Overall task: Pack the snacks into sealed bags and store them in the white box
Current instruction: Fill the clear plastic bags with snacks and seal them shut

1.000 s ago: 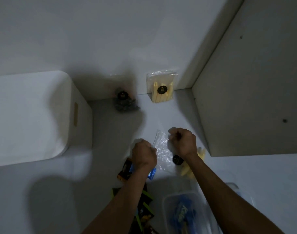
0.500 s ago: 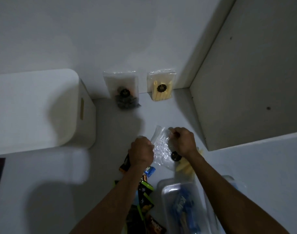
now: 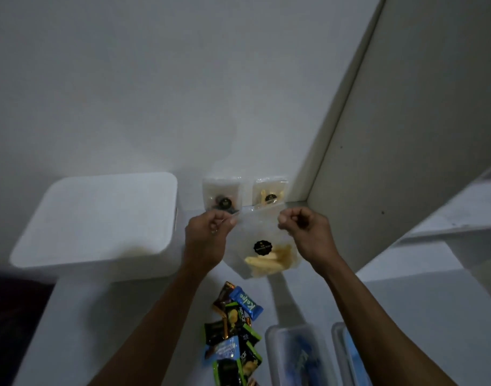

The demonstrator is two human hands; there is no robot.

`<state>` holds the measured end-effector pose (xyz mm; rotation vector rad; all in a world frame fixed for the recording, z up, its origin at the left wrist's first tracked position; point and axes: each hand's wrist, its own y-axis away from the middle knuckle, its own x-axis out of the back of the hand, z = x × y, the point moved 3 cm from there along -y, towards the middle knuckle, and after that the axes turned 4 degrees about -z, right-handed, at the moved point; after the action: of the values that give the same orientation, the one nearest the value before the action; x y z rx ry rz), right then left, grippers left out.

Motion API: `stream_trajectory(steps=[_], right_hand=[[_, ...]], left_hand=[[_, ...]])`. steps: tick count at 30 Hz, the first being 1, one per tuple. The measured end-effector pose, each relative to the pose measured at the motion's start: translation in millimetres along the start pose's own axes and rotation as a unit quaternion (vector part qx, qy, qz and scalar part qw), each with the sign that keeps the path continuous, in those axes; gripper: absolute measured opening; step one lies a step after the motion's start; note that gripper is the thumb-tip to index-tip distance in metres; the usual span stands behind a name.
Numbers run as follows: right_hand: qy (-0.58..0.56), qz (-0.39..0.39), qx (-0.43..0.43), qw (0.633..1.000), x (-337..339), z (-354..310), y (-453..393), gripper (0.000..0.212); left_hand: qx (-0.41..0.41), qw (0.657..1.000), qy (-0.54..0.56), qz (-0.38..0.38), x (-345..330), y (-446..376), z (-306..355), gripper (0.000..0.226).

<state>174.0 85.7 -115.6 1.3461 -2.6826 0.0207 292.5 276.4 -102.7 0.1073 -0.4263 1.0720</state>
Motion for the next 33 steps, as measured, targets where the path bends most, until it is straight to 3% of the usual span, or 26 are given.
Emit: stream_trajectory(steps=[3, 6, 9, 13, 22, 27, 33], right_hand=[[0.008, -0.033, 0.031, 0.999, -6, -36, 14, 0.014], [0.106, -0.05, 0.078, 0.99, -16, -73, 30, 0.027], [0.245, -0.074, 0.139, 0.957, -34, -107, 47, 0.03], [0.385, -0.103, 0.189, 0.897, -63, -140, 72, 0.019], [0.377, -0.111, 0.184, 0.901, -73, -169, 97, 0.011], [0.401, -0.122, 0.201, 0.885, -91, -184, 107, 0.017], [0.4, -0.119, 0.211, 0.884, -101, -185, 114, 0.01]], left_hand=[[-0.006, 1.0, 0.015, -0.007, 29, 9, 28, 0.005], [-0.022, 1.0, -0.012, -0.014, 52, 22, 50, 0.005], [-0.041, 0.999, -0.029, -0.014, 67, 35, 66, 0.007], [-0.062, 0.998, -0.019, -0.017, 80, 54, 81, 0.006], [-0.075, 0.995, 0.064, 0.008, 117, 80, 91, 0.006], [-0.07, 0.995, 0.063, 0.025, 115, 86, 96, 0.008], [-0.075, 0.995, 0.053, 0.039, 118, 91, 97, 0.011]])
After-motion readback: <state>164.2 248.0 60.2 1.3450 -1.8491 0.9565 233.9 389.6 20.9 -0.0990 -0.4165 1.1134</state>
